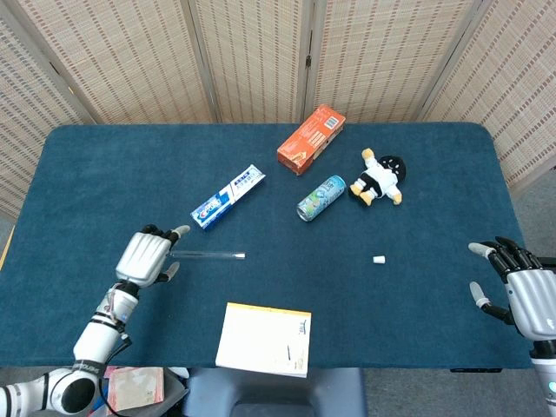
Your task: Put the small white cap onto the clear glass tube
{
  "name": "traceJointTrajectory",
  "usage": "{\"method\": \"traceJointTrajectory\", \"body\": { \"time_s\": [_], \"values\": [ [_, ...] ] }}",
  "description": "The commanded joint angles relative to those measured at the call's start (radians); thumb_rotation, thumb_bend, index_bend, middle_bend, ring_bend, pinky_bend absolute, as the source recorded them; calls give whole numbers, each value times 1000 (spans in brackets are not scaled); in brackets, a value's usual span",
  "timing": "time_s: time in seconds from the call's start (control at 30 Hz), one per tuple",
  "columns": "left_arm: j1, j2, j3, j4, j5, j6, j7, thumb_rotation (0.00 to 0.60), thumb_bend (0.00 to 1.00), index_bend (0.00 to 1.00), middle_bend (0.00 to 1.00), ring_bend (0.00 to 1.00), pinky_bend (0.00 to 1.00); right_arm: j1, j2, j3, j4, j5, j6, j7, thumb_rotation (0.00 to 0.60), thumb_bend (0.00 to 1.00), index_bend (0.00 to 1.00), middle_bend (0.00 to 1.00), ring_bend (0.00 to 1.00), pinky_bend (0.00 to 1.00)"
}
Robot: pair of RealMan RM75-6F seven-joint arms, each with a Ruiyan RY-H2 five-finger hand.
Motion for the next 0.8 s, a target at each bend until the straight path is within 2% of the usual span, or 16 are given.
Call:
{"method": "traceJointTrajectory", "body": {
  "time_s": [0.03,0.13,0.33,0.53,0.8],
  "values": [
    [-69,-54,-6,43,-80,-36,87,600,319,255,611,607,540,3,1,1,5,4,-5,5,600,366,238,255,141,225],
    [-122,-91,-6,71,-150,-65,139,600,320,291,702,697,709,5,1,2,13,12,-10,16,600,366,239,255,141,225],
    [-221,-156,-6,135,-303,-120,205,600,314,315,842,822,876,7,3,1,29,18,-16,36,600,366,238,257,141,225],
    [-301,-209,1,197,-420,-138,243,600,296,331,903,871,921,6,10,3,38,25,-16,50,600,367,239,258,141,225],
    [-366,-255,21,264,-512,-142,253,600,282,374,945,909,933,7,11,3,44,28,-18,60,600,367,239,258,141,225]
  ]
}}
